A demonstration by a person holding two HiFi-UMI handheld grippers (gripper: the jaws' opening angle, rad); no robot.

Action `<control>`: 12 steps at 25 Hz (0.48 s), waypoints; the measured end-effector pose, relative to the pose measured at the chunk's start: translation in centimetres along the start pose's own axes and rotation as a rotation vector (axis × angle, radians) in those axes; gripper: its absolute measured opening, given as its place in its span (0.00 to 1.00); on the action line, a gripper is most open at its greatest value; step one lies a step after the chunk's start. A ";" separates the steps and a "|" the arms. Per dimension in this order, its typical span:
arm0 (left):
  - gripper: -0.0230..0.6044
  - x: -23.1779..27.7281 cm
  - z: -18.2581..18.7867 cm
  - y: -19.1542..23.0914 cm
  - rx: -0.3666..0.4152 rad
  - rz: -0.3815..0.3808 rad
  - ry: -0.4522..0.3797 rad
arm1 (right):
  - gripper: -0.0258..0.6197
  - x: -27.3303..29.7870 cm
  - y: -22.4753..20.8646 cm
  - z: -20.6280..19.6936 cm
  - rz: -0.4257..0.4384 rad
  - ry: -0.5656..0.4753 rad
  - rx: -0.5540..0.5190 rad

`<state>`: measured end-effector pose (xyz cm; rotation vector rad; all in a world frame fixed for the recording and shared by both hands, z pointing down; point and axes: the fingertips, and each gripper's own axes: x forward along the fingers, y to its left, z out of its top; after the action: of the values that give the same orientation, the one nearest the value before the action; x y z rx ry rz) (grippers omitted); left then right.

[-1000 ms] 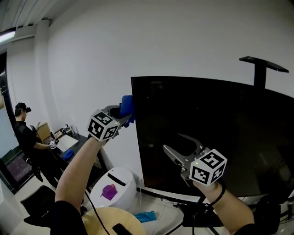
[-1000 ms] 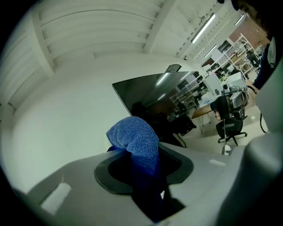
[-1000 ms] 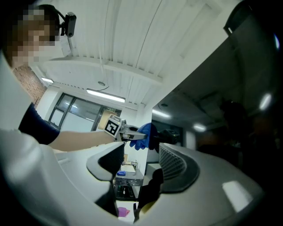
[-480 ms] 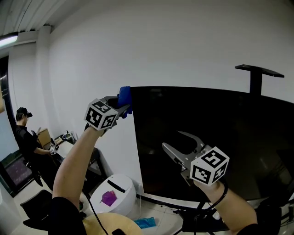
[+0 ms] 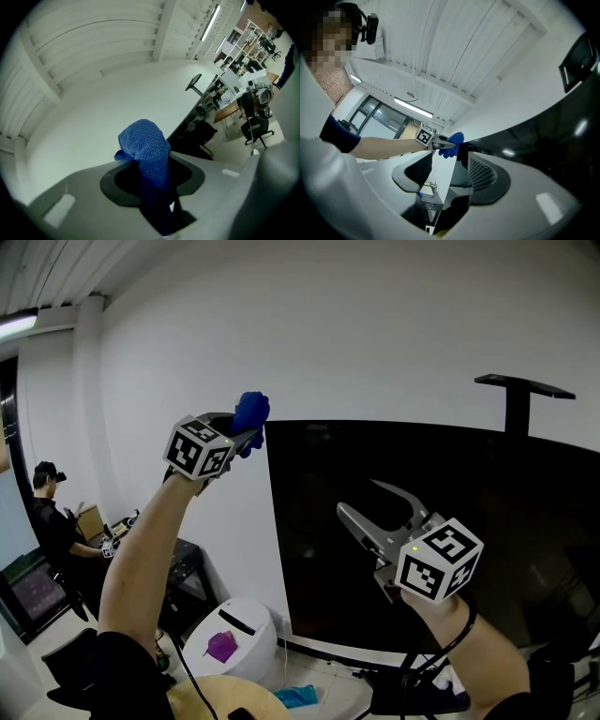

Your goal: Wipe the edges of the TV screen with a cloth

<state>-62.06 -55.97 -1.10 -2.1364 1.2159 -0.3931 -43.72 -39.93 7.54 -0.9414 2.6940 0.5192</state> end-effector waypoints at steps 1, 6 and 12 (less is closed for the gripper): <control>0.24 -0.2 0.7 0.4 0.029 0.009 0.011 | 0.42 -0.2 -0.1 0.5 -0.002 -0.005 -0.008; 0.24 -0.1 3.6 0.9 0.375 -0.006 0.189 | 0.42 -1.4 -0.7 2.5 -0.009 -0.036 -0.011; 0.24 0.4 3.5 0.3 0.733 -0.034 0.431 | 0.42 -1.9 -0.2 3.3 -0.013 -0.052 -0.008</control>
<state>-60.15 -55.12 -3.98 -1.4702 1.0287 -1.1603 -41.80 -37.70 5.18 -0.9343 2.6399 0.5449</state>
